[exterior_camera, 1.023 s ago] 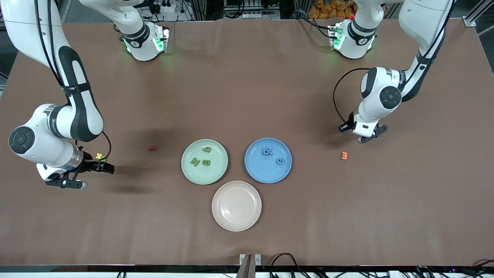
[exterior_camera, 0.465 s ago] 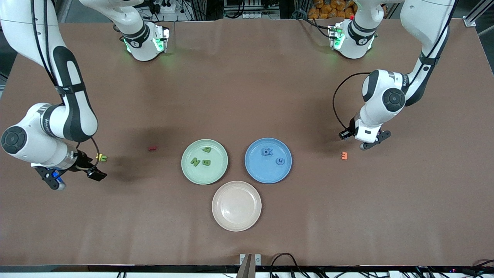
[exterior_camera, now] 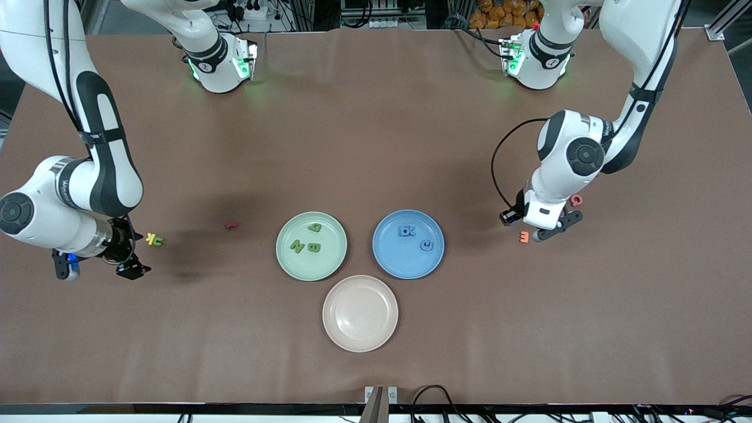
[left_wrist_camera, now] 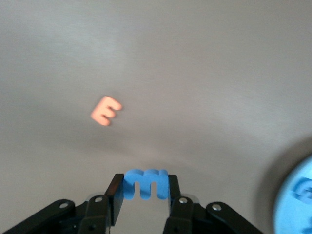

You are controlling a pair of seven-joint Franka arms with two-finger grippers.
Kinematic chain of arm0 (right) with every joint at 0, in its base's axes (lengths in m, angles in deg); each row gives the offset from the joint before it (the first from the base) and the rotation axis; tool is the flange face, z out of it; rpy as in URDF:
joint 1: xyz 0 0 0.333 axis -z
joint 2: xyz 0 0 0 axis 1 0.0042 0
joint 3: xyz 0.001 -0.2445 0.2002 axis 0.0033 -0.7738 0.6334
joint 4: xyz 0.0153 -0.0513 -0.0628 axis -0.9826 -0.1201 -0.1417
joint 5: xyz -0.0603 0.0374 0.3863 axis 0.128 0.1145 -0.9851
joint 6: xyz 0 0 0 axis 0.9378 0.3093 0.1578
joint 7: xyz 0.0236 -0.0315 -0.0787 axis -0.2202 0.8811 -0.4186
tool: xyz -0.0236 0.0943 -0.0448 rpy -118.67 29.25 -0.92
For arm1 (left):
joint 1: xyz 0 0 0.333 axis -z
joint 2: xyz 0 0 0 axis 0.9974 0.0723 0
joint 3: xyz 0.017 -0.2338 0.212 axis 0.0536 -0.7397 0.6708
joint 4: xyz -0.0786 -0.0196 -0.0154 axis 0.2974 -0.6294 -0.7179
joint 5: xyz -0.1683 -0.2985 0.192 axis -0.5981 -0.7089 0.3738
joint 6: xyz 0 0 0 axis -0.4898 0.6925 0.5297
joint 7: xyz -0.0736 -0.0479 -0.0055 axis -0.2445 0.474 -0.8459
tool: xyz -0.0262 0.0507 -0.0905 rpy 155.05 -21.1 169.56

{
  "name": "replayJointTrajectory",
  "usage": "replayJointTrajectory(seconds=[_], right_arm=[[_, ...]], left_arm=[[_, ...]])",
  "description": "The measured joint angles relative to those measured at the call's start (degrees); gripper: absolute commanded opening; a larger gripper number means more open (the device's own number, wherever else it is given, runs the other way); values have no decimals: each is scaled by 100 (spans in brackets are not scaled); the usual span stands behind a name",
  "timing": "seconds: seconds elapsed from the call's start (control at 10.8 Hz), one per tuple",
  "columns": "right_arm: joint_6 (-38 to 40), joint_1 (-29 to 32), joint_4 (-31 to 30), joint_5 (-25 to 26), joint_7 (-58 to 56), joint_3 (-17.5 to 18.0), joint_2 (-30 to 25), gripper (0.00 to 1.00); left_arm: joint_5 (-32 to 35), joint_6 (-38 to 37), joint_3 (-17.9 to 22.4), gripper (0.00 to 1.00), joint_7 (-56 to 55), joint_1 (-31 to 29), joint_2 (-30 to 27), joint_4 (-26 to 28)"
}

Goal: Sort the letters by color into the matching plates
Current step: 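Carry the blue m onto the blue plate and open the left gripper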

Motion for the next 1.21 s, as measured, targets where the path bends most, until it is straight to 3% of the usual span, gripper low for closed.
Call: replayJointTrajectory(seconds=[0.28, 1.21], right_arm=[[8, 93, -8, 1, 800, -18, 30, 100], [-6, 144, -110, 5, 1654, -113, 147, 100]], left_arm=[[0, 0, -4, 0, -401, 504, 258, -448], [37, 22, -17, 0, -537, 1672, 1251, -1776]])
